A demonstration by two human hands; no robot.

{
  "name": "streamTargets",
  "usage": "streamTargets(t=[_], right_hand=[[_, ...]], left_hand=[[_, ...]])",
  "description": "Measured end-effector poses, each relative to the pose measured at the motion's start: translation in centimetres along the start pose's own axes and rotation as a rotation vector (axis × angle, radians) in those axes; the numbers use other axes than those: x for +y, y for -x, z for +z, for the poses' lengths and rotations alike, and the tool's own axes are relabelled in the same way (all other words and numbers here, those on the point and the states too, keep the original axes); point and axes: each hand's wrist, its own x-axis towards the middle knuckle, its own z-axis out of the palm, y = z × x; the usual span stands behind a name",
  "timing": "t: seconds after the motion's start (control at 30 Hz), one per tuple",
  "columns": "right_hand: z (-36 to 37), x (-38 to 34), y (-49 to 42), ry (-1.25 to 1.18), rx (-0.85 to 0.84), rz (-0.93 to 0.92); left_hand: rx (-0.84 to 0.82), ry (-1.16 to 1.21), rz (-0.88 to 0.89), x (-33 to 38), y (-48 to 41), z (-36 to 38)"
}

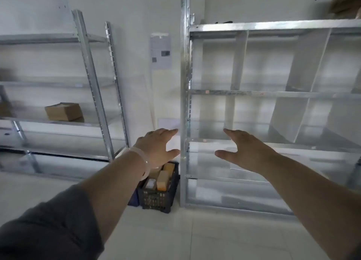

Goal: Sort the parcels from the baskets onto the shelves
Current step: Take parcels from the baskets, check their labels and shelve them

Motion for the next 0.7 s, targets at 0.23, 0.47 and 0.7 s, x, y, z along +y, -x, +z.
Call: streamTargets(t=[0.23,0.47,0.7], right_hand=[[6.7,-3.6,-5.9,-0.02,-0.082,-0.05],[14.0,-10.1,-15.9,-0.031,-0.14,-0.031],[20.6,-14.9,-25.5,-0.037,-0.187,0.01]], left_hand=[[0.024,0.088,-0.081,-8.5,-2.1,3.7],[-0.001,0.118,-0.106,-20.8,-7.3,6.7],[-0.066,0.151,-0.151,-31.6,-14.6,9.3]])
